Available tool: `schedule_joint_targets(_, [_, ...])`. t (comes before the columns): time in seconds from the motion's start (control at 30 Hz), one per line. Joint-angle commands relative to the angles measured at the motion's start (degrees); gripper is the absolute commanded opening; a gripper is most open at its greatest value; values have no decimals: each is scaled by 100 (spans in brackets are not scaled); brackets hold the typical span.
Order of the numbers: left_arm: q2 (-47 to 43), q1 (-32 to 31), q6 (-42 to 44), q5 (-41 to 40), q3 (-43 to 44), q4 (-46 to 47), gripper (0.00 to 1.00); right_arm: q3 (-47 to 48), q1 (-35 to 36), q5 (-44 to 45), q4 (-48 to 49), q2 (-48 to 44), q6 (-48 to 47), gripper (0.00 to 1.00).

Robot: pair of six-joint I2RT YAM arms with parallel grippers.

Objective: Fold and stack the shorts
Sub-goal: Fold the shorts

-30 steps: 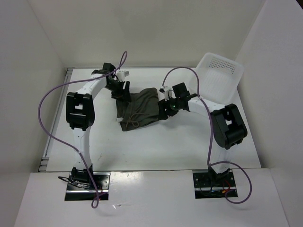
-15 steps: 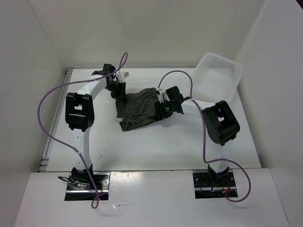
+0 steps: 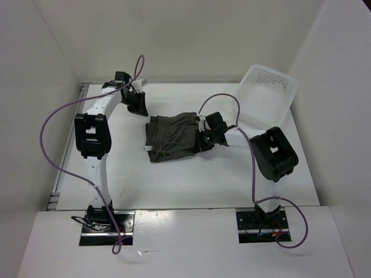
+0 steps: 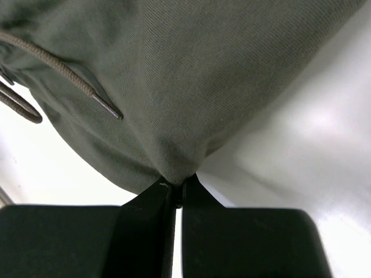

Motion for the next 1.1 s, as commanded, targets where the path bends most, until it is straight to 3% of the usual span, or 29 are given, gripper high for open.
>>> schedule_joint_targets(0.0, [60, -150, 25, 611, 313, -104, 30, -225, 5, -47, 101, -410, 275, 0])
schedule_joint_targets(0.07, [-88, -210, 25, 1059, 252, -105, 47, -225, 5, -47, 101, -411, 152, 0])
schedule_joint_targets(0.23, [-220, -412, 25, 1403, 198, -325, 58, -102, 5, -47, 101, -358, -59, 0])
schedule_joint_targets(0.4, [-282, -633, 25, 710, -285, -413, 60, -102, 5, -47, 163, -358, -59, 1])
schedule_joint_targets(0.63, [-28, -905, 25, 1102, -92, -298, 62, -216, 5, -109, 215, -411, -59, 1])
schedule_joint_targets(0.77, [253, -905, 25, 1307, 102, -237, 39, -269, 5, -4, 215, -463, -164, 1])
schedule_joint_targets(0.8, [254, -905, 25, 1246, 102, -237, 20, -269, 5, -3, 215, -463, -165, 1])
schedule_joint_targets(0.87, [201, -766, 25, 1167, 49, -237, 7, -400, 5, -3, 215, -463, -226, 0])
schedule_joint_targets(0.93, [44, -616, 25, 1053, -3, -237, 0, -453, 5, -3, 268, -516, -226, 0])
schedule_joint_targets(1.07, [-247, -264, 25, 412, -197, -237, 0, -585, 5, -56, 320, -630, -226, 0])
